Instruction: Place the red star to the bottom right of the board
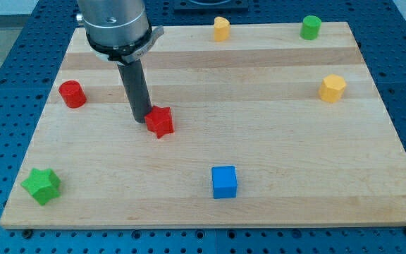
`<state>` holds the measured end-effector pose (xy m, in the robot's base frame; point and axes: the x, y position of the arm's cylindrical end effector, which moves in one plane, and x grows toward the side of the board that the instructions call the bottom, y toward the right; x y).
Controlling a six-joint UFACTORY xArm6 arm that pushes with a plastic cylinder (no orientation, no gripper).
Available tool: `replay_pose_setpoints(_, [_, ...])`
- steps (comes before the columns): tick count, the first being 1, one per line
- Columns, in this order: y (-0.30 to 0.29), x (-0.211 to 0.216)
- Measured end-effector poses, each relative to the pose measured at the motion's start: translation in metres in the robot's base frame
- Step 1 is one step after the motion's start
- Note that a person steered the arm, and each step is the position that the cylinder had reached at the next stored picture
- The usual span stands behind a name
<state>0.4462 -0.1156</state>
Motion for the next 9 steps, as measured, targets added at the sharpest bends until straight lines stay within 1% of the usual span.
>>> replay_pose_setpoints(1, [0.001,0.017])
replay_pose_setpoints(2, [0.014,0.021])
replay_pose_setpoints(6, [0.145,0.024])
replay_pose_setpoints(7, [0.172,0.033])
replay_pose_setpoints(9, [0.207,0.063])
